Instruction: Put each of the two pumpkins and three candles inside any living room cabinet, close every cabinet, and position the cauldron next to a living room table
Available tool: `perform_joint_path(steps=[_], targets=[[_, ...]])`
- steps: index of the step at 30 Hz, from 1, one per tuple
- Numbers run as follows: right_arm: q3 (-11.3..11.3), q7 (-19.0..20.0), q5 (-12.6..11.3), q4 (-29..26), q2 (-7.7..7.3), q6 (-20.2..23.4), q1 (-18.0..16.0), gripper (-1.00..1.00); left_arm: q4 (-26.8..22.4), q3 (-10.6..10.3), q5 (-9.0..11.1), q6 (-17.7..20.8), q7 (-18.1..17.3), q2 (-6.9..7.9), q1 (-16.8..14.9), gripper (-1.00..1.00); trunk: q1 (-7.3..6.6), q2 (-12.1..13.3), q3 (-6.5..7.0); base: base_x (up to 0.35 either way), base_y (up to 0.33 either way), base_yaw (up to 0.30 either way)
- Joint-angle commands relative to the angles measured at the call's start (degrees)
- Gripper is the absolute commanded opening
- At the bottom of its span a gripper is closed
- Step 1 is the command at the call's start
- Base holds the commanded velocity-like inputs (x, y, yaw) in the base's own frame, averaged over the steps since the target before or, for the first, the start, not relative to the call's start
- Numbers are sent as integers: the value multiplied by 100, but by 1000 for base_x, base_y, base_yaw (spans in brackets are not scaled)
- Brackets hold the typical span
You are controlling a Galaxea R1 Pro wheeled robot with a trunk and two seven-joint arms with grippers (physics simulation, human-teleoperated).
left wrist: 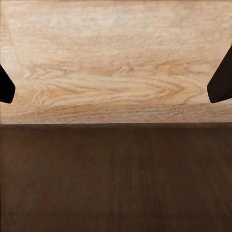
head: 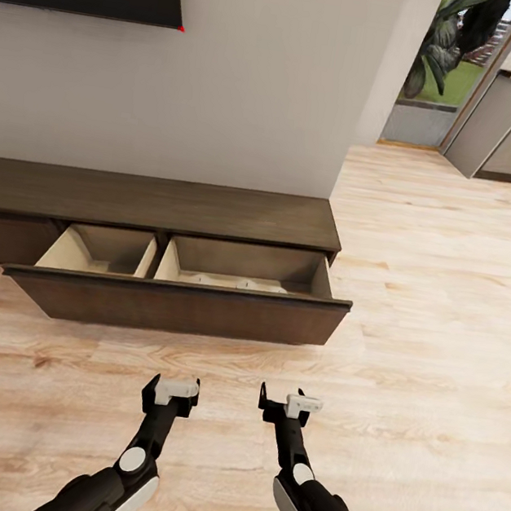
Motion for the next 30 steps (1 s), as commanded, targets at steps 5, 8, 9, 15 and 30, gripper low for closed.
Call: perform_joint_path(steps=[5, 8, 9, 15, 30], targets=[[37, -51, -31, -6, 0, -22, -6, 100, -27, -35, 7, -40, 37, 22, -9, 100, 0, -3, -4, 0, 0, 0], [35, -51, -34, -9, 0, -19, -8, 100, -57, -37, 3, -42, 62, 41, -7, 100, 0, -3, -4, 0, 0, 0], [34, -52, -34, -10, 0, -20, -10, 100, -61, -40, -7, -44, 72, 44, -4, 100, 0, -3, -4, 0, 0, 0], [34, -52, -35, -11, 0, -26, -8, 100, -24, -38, -253, -49, 96, 19, 0, 100, 0, -3, -4, 50, 0, 0], [34, -52, -35, -11, 0, -26, -9, 100, -7, -37, -316, -49, 99, 5, 0, 100, 0, -3, -4, 212, 0, 0]])
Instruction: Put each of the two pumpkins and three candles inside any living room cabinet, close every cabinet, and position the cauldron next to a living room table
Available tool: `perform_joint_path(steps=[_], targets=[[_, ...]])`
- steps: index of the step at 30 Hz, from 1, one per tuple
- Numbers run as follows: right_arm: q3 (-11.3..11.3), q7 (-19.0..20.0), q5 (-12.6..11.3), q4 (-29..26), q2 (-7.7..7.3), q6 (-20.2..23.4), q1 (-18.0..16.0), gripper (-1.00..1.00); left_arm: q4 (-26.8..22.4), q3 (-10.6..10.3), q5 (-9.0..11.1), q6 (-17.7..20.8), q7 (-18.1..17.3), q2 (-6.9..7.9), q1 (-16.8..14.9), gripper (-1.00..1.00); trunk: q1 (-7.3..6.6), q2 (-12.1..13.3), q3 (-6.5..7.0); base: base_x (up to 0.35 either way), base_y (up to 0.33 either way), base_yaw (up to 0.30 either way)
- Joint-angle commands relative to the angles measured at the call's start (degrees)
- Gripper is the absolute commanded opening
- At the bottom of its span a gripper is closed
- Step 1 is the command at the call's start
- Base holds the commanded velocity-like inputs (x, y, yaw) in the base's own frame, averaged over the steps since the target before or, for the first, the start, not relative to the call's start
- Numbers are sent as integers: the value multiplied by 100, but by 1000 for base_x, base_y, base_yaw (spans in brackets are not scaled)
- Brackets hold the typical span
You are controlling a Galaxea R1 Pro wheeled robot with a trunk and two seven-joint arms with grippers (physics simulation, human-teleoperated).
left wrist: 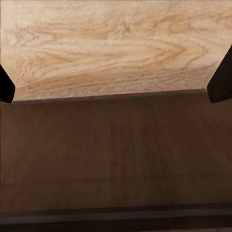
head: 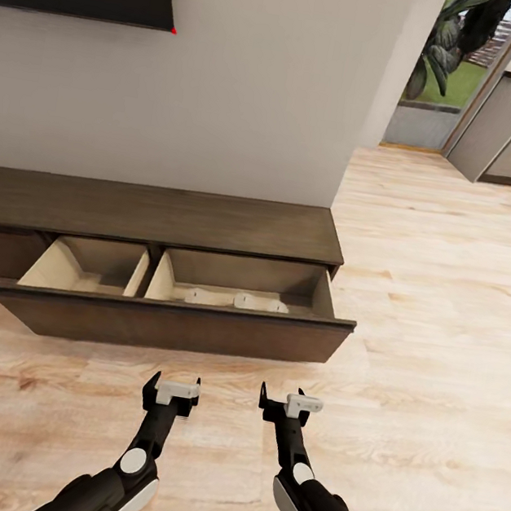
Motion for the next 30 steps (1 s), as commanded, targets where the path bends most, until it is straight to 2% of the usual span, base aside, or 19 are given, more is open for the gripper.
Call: perform_joint_path(steps=[1, 23, 30], targets=[[49, -49, -30, 2, -4, -22, -7, 100, -1, -36, 59, -39, 35, 8, -8, 100, 1, -2, -4, 183, 0, 0], [47, -49, -30, 2, -4, -22, -9, 100, -1, -33, 54, -39, 35, 8, -8, 100, 1, -2, -4, 190, 0, 0], [49, -49, -30, 2, -4, -22, -7, 100, -38, -31, 66, -47, 42, 16, -8, 100, 1, -2, -4, 58, 0, 0]])
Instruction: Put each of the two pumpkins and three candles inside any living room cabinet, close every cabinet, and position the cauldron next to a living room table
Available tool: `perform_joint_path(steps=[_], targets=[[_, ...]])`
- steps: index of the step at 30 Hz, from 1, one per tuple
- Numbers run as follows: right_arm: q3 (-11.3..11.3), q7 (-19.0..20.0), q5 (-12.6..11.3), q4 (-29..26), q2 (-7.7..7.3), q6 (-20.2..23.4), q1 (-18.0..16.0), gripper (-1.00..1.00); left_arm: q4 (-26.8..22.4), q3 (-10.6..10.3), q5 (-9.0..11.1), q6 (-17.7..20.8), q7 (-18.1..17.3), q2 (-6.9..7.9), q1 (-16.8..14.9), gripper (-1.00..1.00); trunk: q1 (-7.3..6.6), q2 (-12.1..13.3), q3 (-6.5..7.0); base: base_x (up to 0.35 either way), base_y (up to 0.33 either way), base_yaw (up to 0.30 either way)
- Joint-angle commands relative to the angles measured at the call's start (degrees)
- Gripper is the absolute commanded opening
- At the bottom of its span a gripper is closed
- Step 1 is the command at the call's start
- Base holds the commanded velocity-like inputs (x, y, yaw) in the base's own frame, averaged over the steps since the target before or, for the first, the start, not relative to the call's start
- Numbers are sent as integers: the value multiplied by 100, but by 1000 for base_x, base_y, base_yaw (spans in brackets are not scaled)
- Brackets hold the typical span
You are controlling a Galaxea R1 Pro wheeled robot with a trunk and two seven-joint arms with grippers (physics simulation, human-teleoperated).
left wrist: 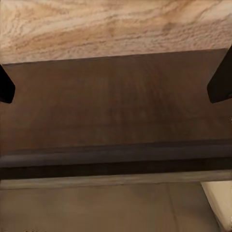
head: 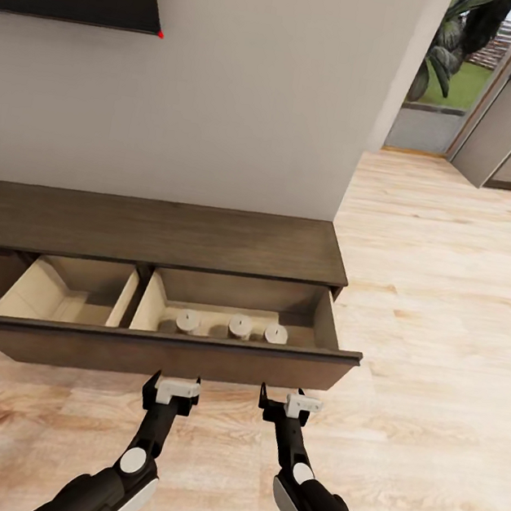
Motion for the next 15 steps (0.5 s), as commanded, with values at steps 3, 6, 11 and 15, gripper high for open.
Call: perform_joint_path(steps=[3, 6, 11, 15], targets=[[48, -49, -30, 2, -4, -22, -10, 100, -12, -34, 59, -39, 36, 8, -8, 100, -1, -2, -4, 4, 0, 0], [48, -49, -30, 2, -4, -25, -8, 100, -16, -33, 58, -39, 36, 14, -8, 100, 65, -122, -57, 1, 0, 0], [48, -49, -30, 2, -4, -24, -9, 100, -17, -32, 58, -39, 36, 16, -8, 100, 175, -323, -147, 0, 0, 0], [48, -49, -30, 2, -4, -26, -6, 100, -17, -32, 57, -39, 36, 17, -8, 100, 263, -483, -219, 0, 0, 0]])
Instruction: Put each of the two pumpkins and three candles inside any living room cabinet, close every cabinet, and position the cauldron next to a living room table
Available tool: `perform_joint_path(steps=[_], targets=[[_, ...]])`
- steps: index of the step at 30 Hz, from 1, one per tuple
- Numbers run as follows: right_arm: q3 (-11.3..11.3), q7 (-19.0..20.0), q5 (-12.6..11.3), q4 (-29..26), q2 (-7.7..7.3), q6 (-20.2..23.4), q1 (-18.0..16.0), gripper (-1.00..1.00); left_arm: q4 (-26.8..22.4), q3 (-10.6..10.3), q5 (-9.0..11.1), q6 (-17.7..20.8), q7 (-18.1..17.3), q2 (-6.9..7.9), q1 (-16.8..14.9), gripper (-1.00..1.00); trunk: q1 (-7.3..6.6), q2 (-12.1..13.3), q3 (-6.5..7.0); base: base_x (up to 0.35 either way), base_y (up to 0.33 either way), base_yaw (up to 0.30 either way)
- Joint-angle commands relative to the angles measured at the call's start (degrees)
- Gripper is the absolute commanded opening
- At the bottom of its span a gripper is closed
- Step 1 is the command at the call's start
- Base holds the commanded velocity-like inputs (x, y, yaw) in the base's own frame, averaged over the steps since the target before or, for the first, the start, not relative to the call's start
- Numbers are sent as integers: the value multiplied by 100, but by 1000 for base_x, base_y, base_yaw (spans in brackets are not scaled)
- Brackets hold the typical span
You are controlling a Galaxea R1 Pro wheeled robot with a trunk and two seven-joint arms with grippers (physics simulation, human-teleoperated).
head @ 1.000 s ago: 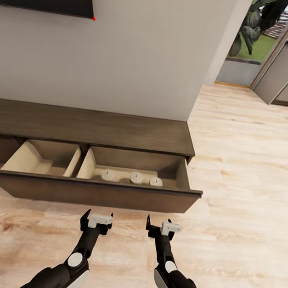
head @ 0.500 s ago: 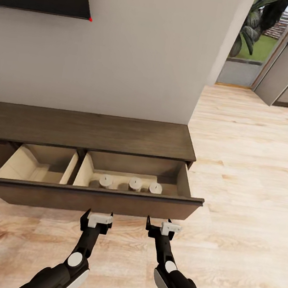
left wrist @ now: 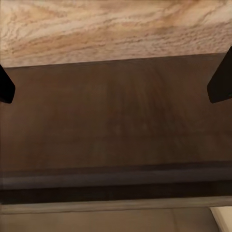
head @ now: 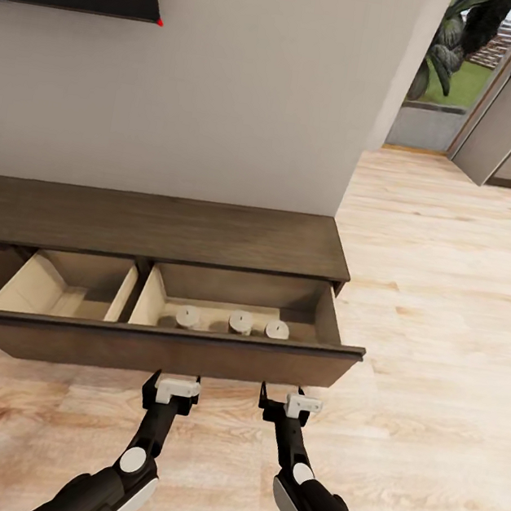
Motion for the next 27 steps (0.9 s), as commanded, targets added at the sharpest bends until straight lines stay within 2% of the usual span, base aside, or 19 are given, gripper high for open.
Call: perform_joint_path(steps=[1, 27], targets=[[49, -49, -29, 2, -3, -21, -6, 100, -1, -36, 59, -39, 34, 8, -8, 100, 22, -43, -22, 0, 0, 0], [49, -40, -29, 2, -3, -18, -7, 100, 0, -27, 59, -39, 28, 15, -8, 100, 593, -1086, -489, 0, 0, 0]])
